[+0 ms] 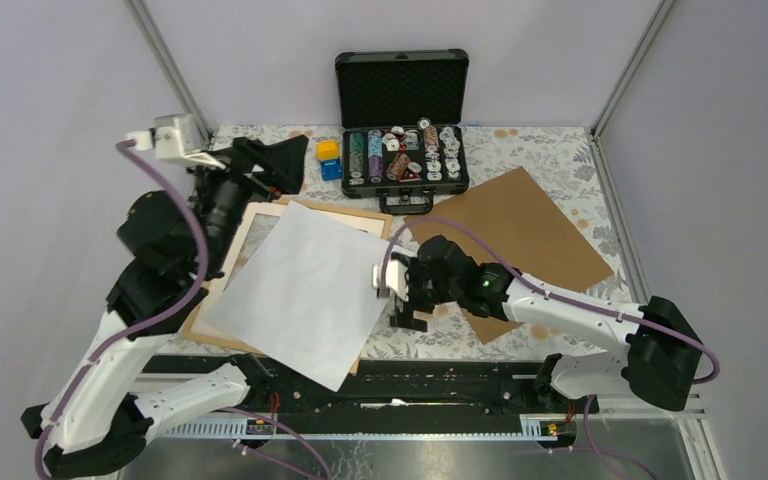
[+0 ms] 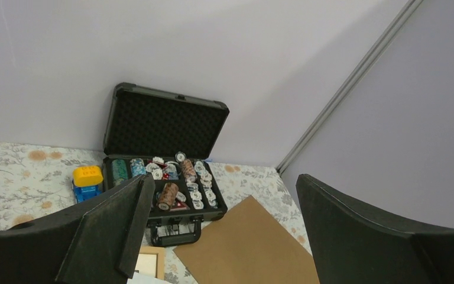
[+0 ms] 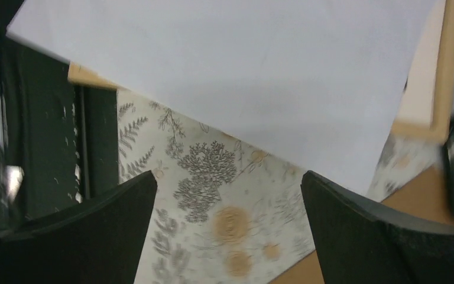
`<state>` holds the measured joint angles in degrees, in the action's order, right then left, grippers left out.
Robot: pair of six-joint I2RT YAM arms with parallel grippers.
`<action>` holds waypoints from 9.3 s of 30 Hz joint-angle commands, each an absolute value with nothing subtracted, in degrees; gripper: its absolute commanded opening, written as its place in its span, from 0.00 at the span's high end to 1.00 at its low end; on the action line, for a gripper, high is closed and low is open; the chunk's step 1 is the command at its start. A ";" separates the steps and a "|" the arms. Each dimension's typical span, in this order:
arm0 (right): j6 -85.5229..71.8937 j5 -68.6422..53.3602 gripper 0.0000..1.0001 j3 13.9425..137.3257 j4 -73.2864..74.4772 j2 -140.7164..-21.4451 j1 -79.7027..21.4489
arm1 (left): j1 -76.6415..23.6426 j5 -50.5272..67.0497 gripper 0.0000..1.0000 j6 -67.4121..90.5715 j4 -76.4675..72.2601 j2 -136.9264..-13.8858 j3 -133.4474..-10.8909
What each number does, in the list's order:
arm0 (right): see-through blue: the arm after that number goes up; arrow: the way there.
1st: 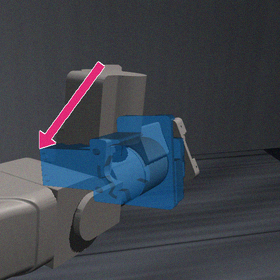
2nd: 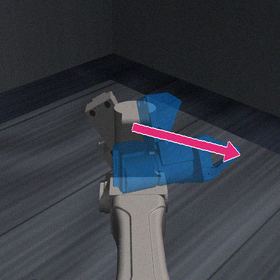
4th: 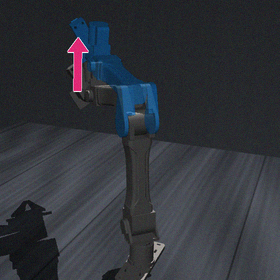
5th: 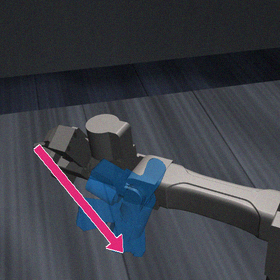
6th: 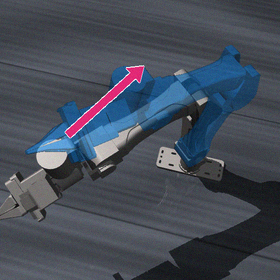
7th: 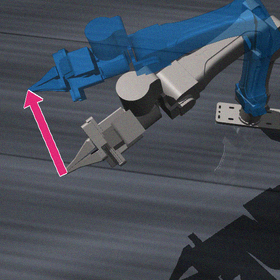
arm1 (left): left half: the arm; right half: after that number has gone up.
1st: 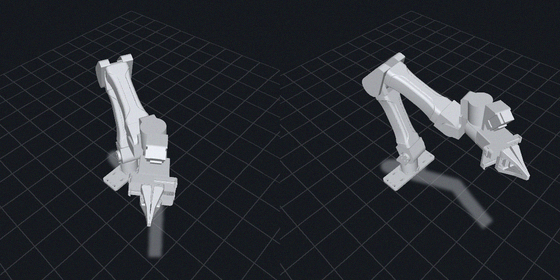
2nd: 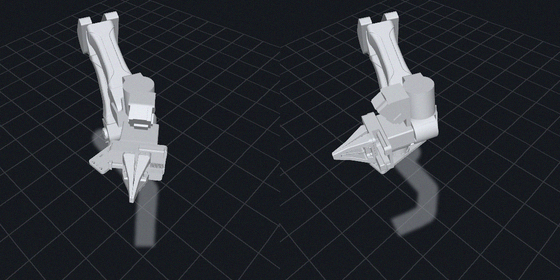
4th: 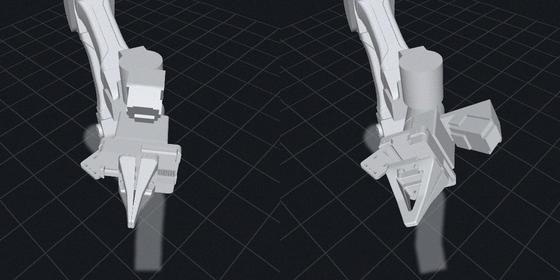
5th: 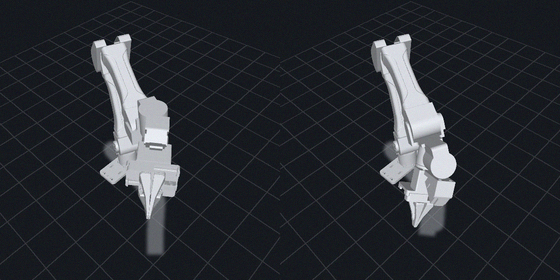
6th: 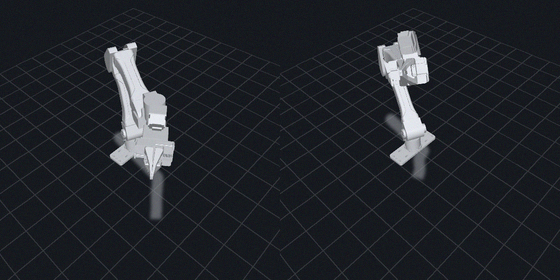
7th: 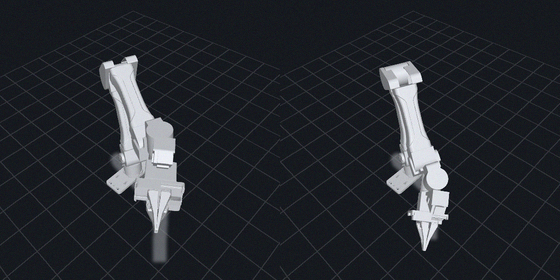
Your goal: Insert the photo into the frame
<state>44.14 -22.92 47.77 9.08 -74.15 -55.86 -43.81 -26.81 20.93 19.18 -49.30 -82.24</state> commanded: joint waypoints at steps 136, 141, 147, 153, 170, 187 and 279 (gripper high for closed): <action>-46.08 -28.82 1.00 51.16 -70.30 -106.84 -47.37 | -43.72 -22.68 0.01 23.03 18.92 -51.06 -80.43; -46.06 -29.82 1.00 54.94 -70.73 -109.50 -47.50 | -43.71 -22.54 0.01 23.12 18.85 -51.27 -80.44; -48.13 -30.74 1.00 58.96 -73.85 -113.84 -48.60 | -43.77 -22.58 0.01 22.94 18.80 -51.49 -80.60; -48.66 -29.56 1.00 62.19 -74.44 -115.77 -50.50 | -43.75 -22.55 0.01 23.03 18.54 -51.50 -80.35; -51.28 -35.50 1.00 60.23 -86.21 -112.88 -53.15 | -43.77 -22.49 0.01 23.35 17.82 -51.22 -80.10; -54.87 -29.64 1.00 63.89 -83.88 -109.88 -54.45 | -43.77 -22.73 0.01 23.30 17.91 -49.78 -80.64; -47.99 11.47 0.41 73.83 8.89 -114.20 -49.17 | -43.73 -18.47 0.01 26.89 19.55 -53.52 -73.32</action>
<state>-47.40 5.13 69.08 2.81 -110.85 -47.18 -43.81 -19.44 27.05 21.12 -54.39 -74.30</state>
